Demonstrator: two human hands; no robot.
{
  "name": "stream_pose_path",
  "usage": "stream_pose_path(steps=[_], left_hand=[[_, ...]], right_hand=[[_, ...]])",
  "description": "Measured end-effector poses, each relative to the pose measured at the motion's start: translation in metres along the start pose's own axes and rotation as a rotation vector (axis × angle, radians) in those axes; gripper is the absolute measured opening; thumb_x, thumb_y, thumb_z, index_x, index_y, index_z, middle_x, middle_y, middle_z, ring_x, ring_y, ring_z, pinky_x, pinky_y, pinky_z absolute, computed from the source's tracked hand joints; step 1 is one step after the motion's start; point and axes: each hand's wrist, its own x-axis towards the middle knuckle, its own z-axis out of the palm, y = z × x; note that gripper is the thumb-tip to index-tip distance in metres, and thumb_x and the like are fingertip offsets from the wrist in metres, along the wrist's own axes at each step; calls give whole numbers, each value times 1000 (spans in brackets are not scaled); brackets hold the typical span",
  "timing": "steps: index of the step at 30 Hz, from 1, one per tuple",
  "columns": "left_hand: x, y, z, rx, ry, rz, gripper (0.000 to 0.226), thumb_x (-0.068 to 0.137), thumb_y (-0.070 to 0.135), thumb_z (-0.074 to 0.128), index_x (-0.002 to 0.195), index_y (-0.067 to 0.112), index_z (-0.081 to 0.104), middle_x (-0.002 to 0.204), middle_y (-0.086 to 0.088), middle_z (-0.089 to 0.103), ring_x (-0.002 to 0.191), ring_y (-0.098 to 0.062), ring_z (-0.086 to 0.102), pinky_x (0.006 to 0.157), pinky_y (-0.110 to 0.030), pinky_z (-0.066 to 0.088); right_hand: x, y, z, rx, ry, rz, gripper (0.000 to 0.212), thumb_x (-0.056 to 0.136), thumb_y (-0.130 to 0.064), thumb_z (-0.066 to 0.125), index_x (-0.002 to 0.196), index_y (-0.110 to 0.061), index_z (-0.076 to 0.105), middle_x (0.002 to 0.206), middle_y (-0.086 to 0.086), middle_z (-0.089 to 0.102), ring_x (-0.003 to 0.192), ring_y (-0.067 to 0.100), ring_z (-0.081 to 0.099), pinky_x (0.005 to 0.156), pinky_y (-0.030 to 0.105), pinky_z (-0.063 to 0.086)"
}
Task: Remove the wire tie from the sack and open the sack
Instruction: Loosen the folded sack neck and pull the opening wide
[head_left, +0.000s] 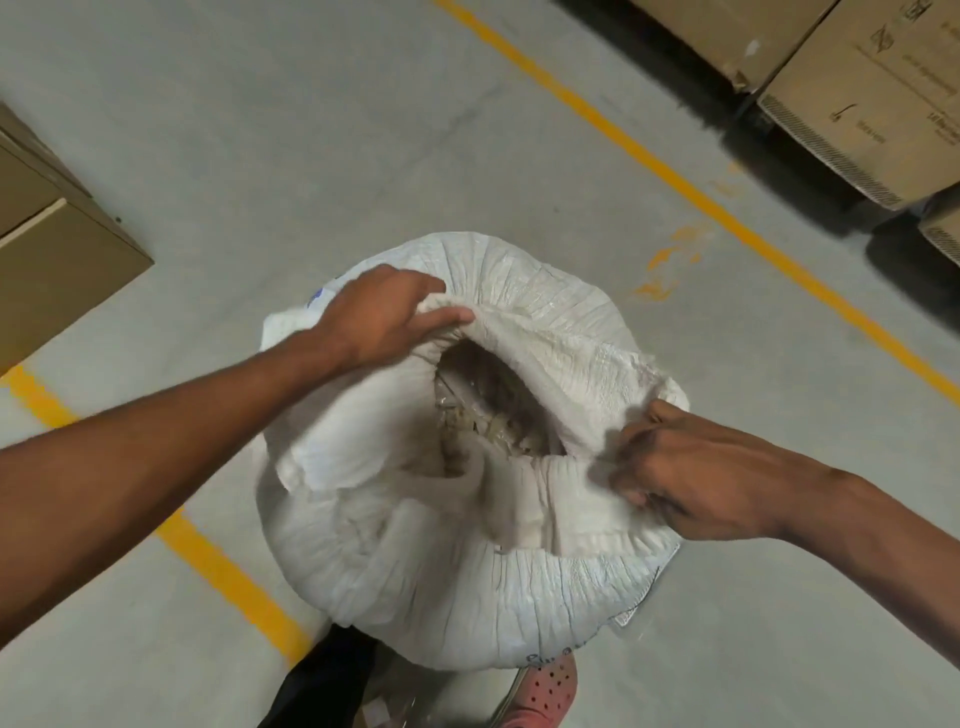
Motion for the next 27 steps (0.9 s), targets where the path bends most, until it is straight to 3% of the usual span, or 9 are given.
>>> stream_pose_path(steps=[5,7,9,12,14,16,19,23,27], left_hand=[[38,0,-55,205,229,13,70,91,84,48,77,16,55,64,-4,57,67,-31,56,65,-44,52],[51,1,-68,294,274,29,73,88,87,48,79,15,58,71,-6,63,73,-34,61,65,-43,50],[58,8,-67,344,260,63,73,87,89,47,83,17,63,79,-6,68,79,-35,64,69,-44,51],[53,18,-53,396,281,83,63,87,82,57,109,24,67,106,-5,69,102,-34,63,89,-47,44],[41,22,-44,376,387,99,48,88,63,72,109,21,62,106,-5,66,99,-33,60,85,-43,38],[21,22,-33,281,417,221,33,94,46,75,93,17,60,85,-3,63,78,-30,59,71,-37,39],[-15,24,-8,99,165,374,31,101,46,62,88,19,62,73,7,59,63,-21,58,57,-31,43],[-36,13,24,-119,-302,266,43,108,49,34,120,25,68,106,15,72,97,-14,69,86,-33,50],[-18,-4,39,-87,-451,283,52,110,47,26,150,32,55,144,11,65,127,-13,58,111,-37,41]], right_hand=[[1,-18,-14,-17,-94,182,69,86,-21,50,153,-31,34,56,-12,28,49,5,27,88,27,38],[7,-21,-13,-102,95,173,58,83,-30,54,141,-26,53,48,-11,28,42,4,26,72,29,47],[18,-26,-12,-160,371,140,31,84,-32,55,112,-22,62,50,-5,46,44,17,47,61,31,48],[55,-33,-19,-102,487,83,45,95,-44,55,133,-21,57,112,3,66,98,26,63,82,41,50],[82,-32,-21,-112,364,82,72,93,-64,54,152,-24,42,154,5,46,142,29,44,111,48,39],[100,-27,-21,-145,202,93,79,90,-77,50,150,-26,49,165,8,36,158,33,22,126,54,17],[107,-17,-20,-202,67,85,73,92,-77,46,139,-24,63,158,9,47,161,32,13,127,54,-5],[103,-15,-15,-312,-74,2,44,105,-47,45,143,-29,58,141,2,65,158,28,26,126,53,-15],[88,-17,-16,-234,-75,-72,38,107,-29,35,138,-29,58,114,-1,74,127,20,62,124,38,-20]])
